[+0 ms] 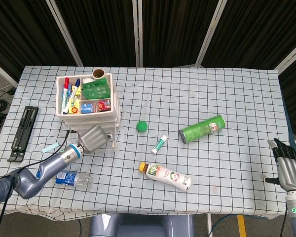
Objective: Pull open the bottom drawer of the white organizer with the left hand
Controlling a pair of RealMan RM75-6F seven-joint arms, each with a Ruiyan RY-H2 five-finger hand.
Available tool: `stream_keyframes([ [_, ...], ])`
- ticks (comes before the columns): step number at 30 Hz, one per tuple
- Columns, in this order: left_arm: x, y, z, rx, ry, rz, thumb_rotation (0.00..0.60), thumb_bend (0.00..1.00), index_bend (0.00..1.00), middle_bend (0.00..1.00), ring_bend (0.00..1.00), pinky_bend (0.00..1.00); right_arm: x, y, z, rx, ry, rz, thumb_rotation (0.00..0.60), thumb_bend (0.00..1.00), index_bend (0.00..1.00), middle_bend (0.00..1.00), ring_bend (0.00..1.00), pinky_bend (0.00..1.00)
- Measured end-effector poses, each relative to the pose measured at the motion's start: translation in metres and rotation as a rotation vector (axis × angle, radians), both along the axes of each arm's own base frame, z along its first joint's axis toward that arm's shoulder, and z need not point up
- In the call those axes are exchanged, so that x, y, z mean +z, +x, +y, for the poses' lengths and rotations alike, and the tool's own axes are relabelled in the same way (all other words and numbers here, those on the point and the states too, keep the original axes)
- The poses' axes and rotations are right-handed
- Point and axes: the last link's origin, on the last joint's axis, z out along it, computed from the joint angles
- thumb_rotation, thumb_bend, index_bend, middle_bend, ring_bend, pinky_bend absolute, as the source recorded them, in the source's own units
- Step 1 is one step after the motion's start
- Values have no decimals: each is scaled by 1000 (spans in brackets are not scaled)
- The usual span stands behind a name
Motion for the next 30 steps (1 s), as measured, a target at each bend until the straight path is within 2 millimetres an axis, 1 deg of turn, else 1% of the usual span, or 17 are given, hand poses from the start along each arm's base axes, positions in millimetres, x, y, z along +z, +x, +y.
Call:
stream_keyframes([
  [10, -5, 3, 2, 9, 10, -1, 600, 242, 480, 953, 889, 788, -1, 1, 0, 2, 5, 1, 600, 18, 0, 0, 0, 0],
  [22, -12, 4, 0, 5, 1, 4, 600, 244, 515, 953, 889, 788, -1, 1, 0, 3, 4, 0, 600, 18, 0, 0, 0, 0],
  [30, -13, 2, -1, 11, 3, 20, 600, 324, 525, 953, 889, 788, 0, 1, 1, 6, 2, -2, 600, 18, 0, 0, 0, 0],
])
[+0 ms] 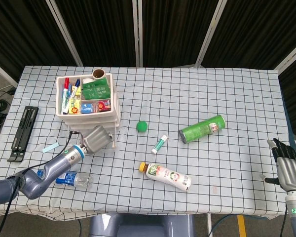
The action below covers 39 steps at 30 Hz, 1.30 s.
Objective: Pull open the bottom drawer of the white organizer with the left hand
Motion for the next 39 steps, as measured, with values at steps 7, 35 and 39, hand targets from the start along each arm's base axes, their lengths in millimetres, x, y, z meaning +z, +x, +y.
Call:
stream_keyframes([
  [7, 0, -1, -1, 5, 0, 8, 600, 390, 527, 953, 889, 788, 0, 0, 0, 2, 1, 1, 600, 18, 0, 0, 0, 0],
  [35, 26, 4, -13, -5, 39, -55, 600, 456, 559, 953, 889, 788, 0, 5, 3, 21, 5, -11, 600, 18, 0, 0, 0, 0],
  [39, 39, 9, -21, -14, 59, -89, 600, 456, 563, 953, 889, 787, 1, 8, 5, 36, 4, -18, 600, 19, 0, 0, 0, 0],
])
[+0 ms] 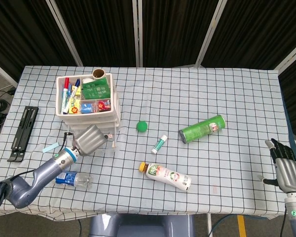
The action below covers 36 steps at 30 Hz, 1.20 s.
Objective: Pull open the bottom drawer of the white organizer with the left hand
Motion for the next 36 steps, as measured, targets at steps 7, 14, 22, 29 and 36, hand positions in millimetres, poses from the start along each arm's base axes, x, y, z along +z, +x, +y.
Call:
stream_keyframes([
  [7, 28, -3, -19, 2, 68, -66, 600, 456, 561, 953, 889, 788, 3, 6, 5, 27, -2, -17, 600, 18, 0, 0, 0, 0],
  [14, 46, -18, -36, 88, 126, -178, 600, 455, 564, 953, 889, 788, 3, 12, 10, 50, 3, -28, 600, 18, 0, 0, 0, 0],
  [22, 77, -57, -59, 215, 256, -405, 600, 454, 558, 948, 889, 777, 0, 18, 17, 74, 18, -30, 600, 18, 0, 0, 0, 0],
  [29, 83, -105, -77, 323, 363, -546, 600, 454, 551, 945, 889, 776, -2, 21, 19, 84, 24, -21, 600, 19, 0, 0, 0, 0],
  [36, 69, -138, -81, 417, 403, -658, 600, 451, 547, 945, 889, 776, -5, 19, 18, 76, 29, -12, 600, 18, 0, 0, 0, 0],
])
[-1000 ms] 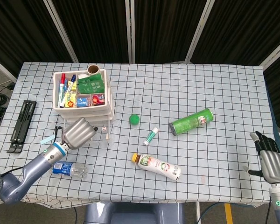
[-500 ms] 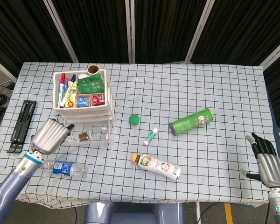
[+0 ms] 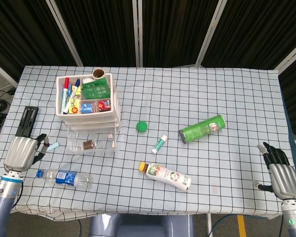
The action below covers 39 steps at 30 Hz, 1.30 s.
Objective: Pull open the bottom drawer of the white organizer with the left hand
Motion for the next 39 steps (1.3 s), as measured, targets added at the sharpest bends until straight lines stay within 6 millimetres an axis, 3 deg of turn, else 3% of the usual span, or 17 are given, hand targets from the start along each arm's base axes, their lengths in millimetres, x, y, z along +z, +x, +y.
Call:
stream_keyframes([
  [10, -18, -23, 14, 97, 25, -61, 600, 421, 464, 943, 889, 776, -3, -1, -2, 0, 2, 11, 600, 18, 0, 0, 0, 0],
  [21, -32, -28, 24, 119, 14, -94, 600, 318, 355, 928, 889, 772, -4, -1, -1, 0, 1, 17, 600, 18, 0, 0, 0, 0],
  [24, -33, -28, 22, 105, 20, -98, 600, 309, 326, 886, 864, 719, -4, -1, -1, -1, 1, 20, 600, 19, 0, 0, 0, 0],
  [30, -27, -25, 13, 66, 59, -88, 600, 291, 200, 573, 625, 535, -5, 0, -1, 2, 5, 27, 600, 18, 0, 0, 0, 0],
  [33, -22, -25, 1, 49, 87, -89, 600, 272, 138, 356, 450, 454, -7, 1, -1, 12, 8, 31, 600, 18, 0, 0, 0, 0],
  [35, -17, -25, -12, 51, 101, -94, 600, 230, 46, 148, 245, 308, -8, 2, -1, 23, 12, 33, 600, 19, 0, 0, 0, 0],
  [37, -13, -25, -26, 65, 107, -88, 600, 180, 2, 27, 70, 137, -9, 2, -1, 34, 17, 35, 600, 19, 0, 0, 0, 0],
  [39, -11, -27, -38, 86, 104, -76, 600, 143, 0, 0, 0, 22, -10, 3, -1, 43, 19, 36, 600, 19, 0, 0, 0, 0],
])
